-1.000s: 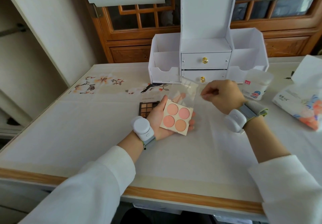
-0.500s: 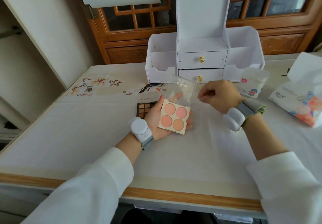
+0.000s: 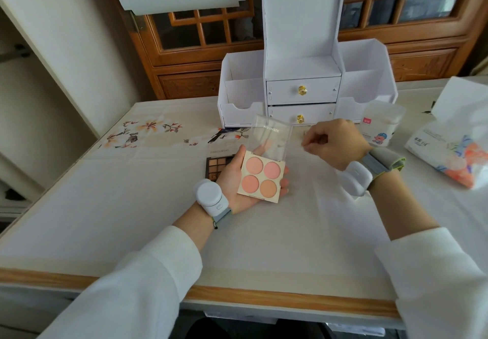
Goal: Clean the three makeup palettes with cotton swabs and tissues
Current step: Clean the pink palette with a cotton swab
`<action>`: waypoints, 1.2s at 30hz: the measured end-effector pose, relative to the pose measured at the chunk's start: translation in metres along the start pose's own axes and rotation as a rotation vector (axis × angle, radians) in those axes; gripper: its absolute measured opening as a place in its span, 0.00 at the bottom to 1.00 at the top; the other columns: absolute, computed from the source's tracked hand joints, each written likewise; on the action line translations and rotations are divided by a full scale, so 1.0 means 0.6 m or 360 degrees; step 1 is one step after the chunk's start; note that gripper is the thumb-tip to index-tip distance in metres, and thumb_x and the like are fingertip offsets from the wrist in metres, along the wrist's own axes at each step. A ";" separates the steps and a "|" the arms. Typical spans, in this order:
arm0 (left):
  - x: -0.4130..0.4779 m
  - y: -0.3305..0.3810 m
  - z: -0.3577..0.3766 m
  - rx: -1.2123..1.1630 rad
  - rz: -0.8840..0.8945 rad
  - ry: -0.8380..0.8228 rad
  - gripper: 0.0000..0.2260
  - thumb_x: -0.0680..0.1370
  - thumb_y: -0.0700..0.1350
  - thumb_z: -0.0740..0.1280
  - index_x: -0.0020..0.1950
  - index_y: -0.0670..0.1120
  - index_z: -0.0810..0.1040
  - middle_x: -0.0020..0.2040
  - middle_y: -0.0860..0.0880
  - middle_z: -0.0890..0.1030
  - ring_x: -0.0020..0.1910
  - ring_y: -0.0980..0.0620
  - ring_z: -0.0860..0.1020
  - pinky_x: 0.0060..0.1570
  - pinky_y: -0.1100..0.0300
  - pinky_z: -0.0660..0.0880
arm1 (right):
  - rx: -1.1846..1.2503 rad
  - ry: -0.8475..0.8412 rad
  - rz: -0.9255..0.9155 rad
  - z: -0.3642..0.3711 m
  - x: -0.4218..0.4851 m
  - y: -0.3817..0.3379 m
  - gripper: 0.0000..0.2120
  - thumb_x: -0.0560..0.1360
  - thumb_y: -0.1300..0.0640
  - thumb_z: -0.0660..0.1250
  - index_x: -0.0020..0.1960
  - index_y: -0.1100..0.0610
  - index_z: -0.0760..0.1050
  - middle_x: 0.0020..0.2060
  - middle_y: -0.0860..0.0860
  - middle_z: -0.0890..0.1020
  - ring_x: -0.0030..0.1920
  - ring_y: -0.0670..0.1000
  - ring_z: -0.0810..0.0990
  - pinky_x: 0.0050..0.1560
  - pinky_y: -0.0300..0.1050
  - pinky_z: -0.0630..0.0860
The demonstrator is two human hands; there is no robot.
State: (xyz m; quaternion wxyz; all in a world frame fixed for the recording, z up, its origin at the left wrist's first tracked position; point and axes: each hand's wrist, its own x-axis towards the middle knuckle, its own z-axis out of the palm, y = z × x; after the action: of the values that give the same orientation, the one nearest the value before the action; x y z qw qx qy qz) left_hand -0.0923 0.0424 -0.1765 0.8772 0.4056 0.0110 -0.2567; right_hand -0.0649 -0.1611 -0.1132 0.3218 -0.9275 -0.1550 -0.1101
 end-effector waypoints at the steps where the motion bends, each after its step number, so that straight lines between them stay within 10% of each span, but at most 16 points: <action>1: -0.001 0.000 0.001 0.0006 0.0003 -0.0007 0.22 0.79 0.64 0.47 0.63 0.58 0.74 0.49 0.37 0.79 0.40 0.39 0.80 0.45 0.47 0.79 | -0.0011 -0.0113 -0.0016 0.000 -0.001 -0.001 0.05 0.68 0.64 0.70 0.41 0.57 0.82 0.36 0.51 0.82 0.33 0.45 0.75 0.33 0.24 0.68; 13: -0.006 0.001 0.008 -0.0010 0.0017 0.0020 0.23 0.79 0.63 0.47 0.66 0.58 0.72 0.50 0.37 0.79 0.41 0.40 0.78 0.45 0.48 0.79 | -0.0043 -0.0152 -0.0012 -0.001 0.001 0.003 0.06 0.69 0.64 0.68 0.40 0.55 0.81 0.33 0.47 0.79 0.32 0.42 0.73 0.34 0.22 0.66; 17: -0.008 0.000 0.008 -0.0015 0.0039 0.0003 0.22 0.79 0.63 0.49 0.64 0.57 0.74 0.50 0.37 0.79 0.40 0.39 0.79 0.46 0.46 0.79 | -0.0003 -0.0387 -0.0047 0.000 -0.007 0.000 0.08 0.68 0.64 0.69 0.36 0.51 0.79 0.34 0.48 0.81 0.37 0.48 0.77 0.40 0.39 0.74; 24: -0.006 -0.001 0.007 0.0036 0.0041 0.0014 0.22 0.79 0.63 0.48 0.66 0.58 0.72 0.49 0.38 0.79 0.42 0.40 0.78 0.48 0.46 0.78 | -0.0047 -0.0093 0.0014 0.000 0.001 -0.003 0.07 0.69 0.65 0.66 0.40 0.58 0.81 0.33 0.49 0.79 0.34 0.46 0.73 0.34 0.28 0.68; 36: -0.006 0.001 0.007 0.0035 0.0039 0.0039 0.25 0.79 0.64 0.48 0.55 0.56 0.82 0.49 0.37 0.80 0.41 0.40 0.80 0.47 0.46 0.79 | -0.0009 0.0300 -0.0160 0.024 0.009 0.007 0.04 0.69 0.66 0.66 0.39 0.62 0.80 0.32 0.56 0.82 0.33 0.53 0.76 0.39 0.39 0.70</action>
State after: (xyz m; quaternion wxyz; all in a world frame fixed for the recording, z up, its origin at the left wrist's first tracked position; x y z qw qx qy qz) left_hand -0.0961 0.0415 -0.1722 0.8756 0.4183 0.0138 -0.2411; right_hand -0.0570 -0.1543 -0.1251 0.3264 -0.9050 -0.1701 -0.2134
